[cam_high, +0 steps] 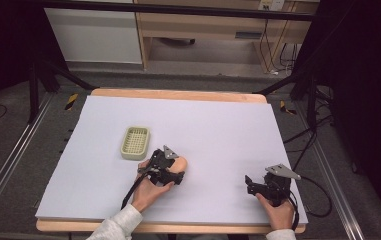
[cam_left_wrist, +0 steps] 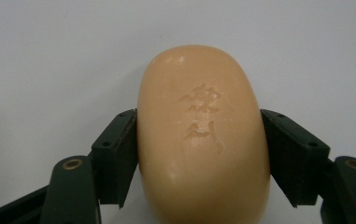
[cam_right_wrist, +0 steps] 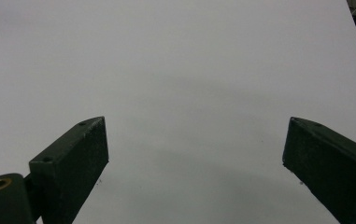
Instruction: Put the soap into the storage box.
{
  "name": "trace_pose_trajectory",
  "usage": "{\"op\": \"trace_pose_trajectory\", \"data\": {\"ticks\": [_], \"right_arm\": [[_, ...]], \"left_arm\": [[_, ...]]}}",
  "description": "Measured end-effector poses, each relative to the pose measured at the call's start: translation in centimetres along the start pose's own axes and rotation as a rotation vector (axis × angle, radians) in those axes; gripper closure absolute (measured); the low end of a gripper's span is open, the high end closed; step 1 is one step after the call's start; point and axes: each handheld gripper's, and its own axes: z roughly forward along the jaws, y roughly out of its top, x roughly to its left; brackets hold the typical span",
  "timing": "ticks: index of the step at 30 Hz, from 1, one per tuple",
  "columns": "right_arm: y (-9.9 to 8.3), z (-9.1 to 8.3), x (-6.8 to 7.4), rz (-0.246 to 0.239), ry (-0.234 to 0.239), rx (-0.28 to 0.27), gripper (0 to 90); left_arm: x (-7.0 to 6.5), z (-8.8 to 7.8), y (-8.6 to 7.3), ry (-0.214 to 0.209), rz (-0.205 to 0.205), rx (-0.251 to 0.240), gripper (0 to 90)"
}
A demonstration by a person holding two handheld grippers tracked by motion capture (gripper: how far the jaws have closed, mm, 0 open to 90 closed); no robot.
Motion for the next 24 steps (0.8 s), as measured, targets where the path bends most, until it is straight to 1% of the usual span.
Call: {"op": "trace_pose_trajectory", "data": {"ticks": [1, 5, 9, 14, 24], "right_arm": [[0.0, 0.0, 0.0, 0.003, 0.002, -0.001, 7.2], [0.0, 0.0, 0.1, 0.000, 0.004, -0.003, 7.2], [0.0, 0.0, 0.1, -0.003, 0.004, -0.004, 7.2], [0.0, 0.0, 0.1, 0.000, 0.004, -0.004, 7.2], [0.0, -0.1, 0.1, 0.000, 0.001, -0.004, 7.2]], "left_arm": [[0.1, -0.2, 0.0, 0.001, 0.004, -0.008, 31.1], [0.4, -1.1, -0.1, -0.002, 0.001, -0.013, 31.2], [0.9, -2.0, -0.4, 0.000, -0.013, -0.026, 31.2], [1.2, -2.8, -0.7, 0.005, -0.004, -0.028, 31.3], [1.9, -4.0, -0.9, 0.019, -0.018, -0.046, 31.4]]}}
